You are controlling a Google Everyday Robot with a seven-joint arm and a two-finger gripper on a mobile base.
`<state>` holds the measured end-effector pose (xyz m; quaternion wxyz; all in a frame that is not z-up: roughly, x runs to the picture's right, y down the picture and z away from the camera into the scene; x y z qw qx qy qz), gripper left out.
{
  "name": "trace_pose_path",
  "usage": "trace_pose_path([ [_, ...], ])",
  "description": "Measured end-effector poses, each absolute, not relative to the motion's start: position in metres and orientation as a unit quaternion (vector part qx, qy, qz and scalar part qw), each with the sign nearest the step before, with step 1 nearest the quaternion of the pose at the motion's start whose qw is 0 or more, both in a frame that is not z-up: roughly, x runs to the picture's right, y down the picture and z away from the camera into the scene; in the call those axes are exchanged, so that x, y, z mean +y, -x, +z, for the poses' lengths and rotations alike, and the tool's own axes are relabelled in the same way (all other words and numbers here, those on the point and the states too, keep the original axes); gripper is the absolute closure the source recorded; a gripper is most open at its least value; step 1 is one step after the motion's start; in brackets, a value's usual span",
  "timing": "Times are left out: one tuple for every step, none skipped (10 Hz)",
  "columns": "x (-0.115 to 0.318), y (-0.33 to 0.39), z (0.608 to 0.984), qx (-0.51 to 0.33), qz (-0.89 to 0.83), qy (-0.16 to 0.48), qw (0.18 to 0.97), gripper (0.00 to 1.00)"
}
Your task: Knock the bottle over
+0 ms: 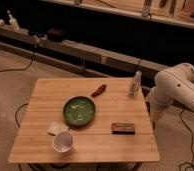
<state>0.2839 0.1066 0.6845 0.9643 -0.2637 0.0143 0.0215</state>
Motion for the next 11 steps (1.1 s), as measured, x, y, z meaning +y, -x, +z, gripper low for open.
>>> trace_pose_path([
  [0.107,-0.284,0.684,0.014,0.021,0.264,0.964,0.35],
  [0.107,-0.284,0.684,0.014,0.022,0.264,0.964,0.35],
  [0.107,-0.284,0.684,0.014,0.022,0.264,0.964,0.35],
  [0.107,-0.284,0.684,0.014,0.021,0.264,0.964,0.35],
  [0.107,-0.284,0.684,0.014,0.021,0.264,0.964,0.35],
  [0.106,-0.284,0.684,0.014,0.022,0.263,0.964,0.35],
  [0.106,-0.286,0.685,0.013,0.026,0.264,0.964,0.35],
  [0.103,-0.298,0.686,0.016,0.041,0.26,0.965,0.35],
  [0.099,-0.32,0.685,0.018,0.067,0.252,0.965,0.35],
  [0.096,-0.337,0.684,0.012,0.088,0.244,0.966,0.35],
  [0.091,-0.353,0.683,0.001,0.11,0.231,0.967,0.35],
])
